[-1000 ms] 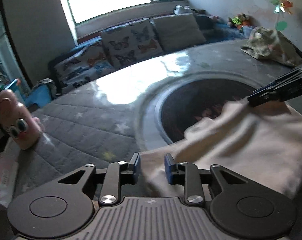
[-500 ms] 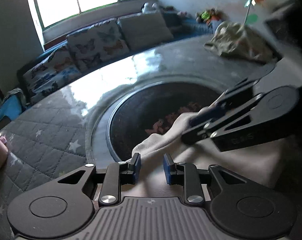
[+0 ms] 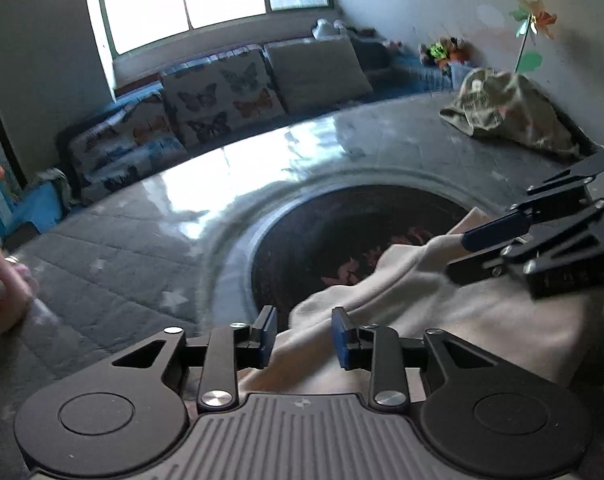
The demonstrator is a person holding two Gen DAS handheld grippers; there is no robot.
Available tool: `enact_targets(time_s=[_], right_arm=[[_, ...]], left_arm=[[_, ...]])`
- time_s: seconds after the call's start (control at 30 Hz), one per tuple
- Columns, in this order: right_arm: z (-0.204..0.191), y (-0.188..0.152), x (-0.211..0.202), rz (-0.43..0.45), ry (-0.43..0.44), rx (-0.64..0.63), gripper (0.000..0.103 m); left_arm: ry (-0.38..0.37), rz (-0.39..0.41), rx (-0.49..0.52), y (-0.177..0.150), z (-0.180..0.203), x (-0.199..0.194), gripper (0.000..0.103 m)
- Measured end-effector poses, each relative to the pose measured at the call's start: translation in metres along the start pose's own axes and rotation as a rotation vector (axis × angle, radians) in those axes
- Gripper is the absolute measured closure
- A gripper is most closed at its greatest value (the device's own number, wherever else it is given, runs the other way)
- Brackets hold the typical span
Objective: Fold clothes
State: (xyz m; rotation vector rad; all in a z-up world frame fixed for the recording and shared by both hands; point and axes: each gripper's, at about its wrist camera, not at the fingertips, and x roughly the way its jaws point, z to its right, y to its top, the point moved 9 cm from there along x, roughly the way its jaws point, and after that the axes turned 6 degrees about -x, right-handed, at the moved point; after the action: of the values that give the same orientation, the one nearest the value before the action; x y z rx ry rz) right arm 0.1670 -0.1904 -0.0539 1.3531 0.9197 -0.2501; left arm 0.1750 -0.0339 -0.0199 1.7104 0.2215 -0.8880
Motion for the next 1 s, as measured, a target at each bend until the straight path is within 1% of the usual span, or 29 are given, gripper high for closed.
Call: enact_targets(time_s=[0.1, 0.17, 0.3, 0.37, 0.43, 0.47, 0.5, 0.53, 0.57, 0.6, 0.63, 0.67, 0.73, 0.83, 0.9, 0.97, 1.0], right_arm=[[0.012, -0.001, -0.002, 0.004, -0.025, 0.010, 0.068], [0.016, 0.001, -0.002, 0.010, -0.026, 0.011, 0.068], [0.011, 0.007, 0.005, 0.017, -0.015, -0.039, 0.068], [0.007, 0.008, 0.012, 0.010, -0.002, -0.056, 0.068], [0.006, 0.009, 0.017, 0.007, 0.003, -0.062, 0.068], [0.005, 0.008, 0.019, 0.005, 0.006, -0.063, 0.069], [0.005, 0.007, 0.021, 0.000, 0.010, -0.060, 0.069], [0.005, 0.007, 0.023, -0.002, 0.011, -0.058, 0.072], [0.005, 0.006, 0.023, -0.001, 0.007, -0.058, 0.080], [0.006, 0.006, 0.022, 0.003, 0.001, -0.058, 0.088], [0.007, 0.007, 0.020, 0.012, -0.006, -0.056, 0.091], [0.008, 0.008, 0.017, 0.021, -0.013, -0.054, 0.099], [0.011, 0.010, 0.012, 0.039, -0.027, -0.050, 0.101], [0.014, 0.015, 0.003, 0.077, -0.051, -0.048, 0.103], [0.017, 0.019, -0.002, 0.098, -0.062, -0.039, 0.103], [0.018, 0.019, -0.002, 0.094, -0.049, -0.022, 0.102], [0.018, 0.018, 0.001, 0.083, -0.029, -0.010, 0.098]], left_arm=[[0.023, 0.017, 0.006, -0.007, -0.009, -0.015, 0.067], [0.033, 0.005, 0.009, -0.015, -0.016, -0.019, 0.067], [0.049, -0.027, -0.001, -0.027, -0.028, -0.015, 0.067], [0.023, -0.031, -0.015, -0.026, -0.029, -0.012, 0.067], [0.018, -0.035, -0.007, -0.026, -0.029, -0.008, 0.067], [0.013, -0.041, -0.001, -0.026, -0.028, -0.006, 0.068], [0.007, -0.047, 0.006, -0.027, -0.026, -0.004, 0.072], [0.003, -0.050, 0.015, -0.028, -0.025, -0.002, 0.078], [0.000, -0.052, 0.025, -0.029, -0.024, -0.001, 0.087], [0.010, -0.047, 0.037, -0.029, -0.023, 0.000, 0.092], [0.020, -0.041, 0.045, -0.028, -0.022, -0.001, 0.094], [0.029, -0.029, 0.056, -0.026, -0.020, -0.003, 0.095], [0.046, -0.002, 0.080, -0.020, -0.017, -0.009, 0.095], [0.068, 0.067, 0.104, -0.003, -0.014, -0.022, 0.095], [0.063, 0.101, 0.113, 0.007, -0.010, -0.024, 0.095], [0.071, 0.088, 0.132, 0.008, -0.006, -0.014, 0.095], [0.077, 0.071, 0.136, 0.006, -0.005, -0.008, 0.095]])
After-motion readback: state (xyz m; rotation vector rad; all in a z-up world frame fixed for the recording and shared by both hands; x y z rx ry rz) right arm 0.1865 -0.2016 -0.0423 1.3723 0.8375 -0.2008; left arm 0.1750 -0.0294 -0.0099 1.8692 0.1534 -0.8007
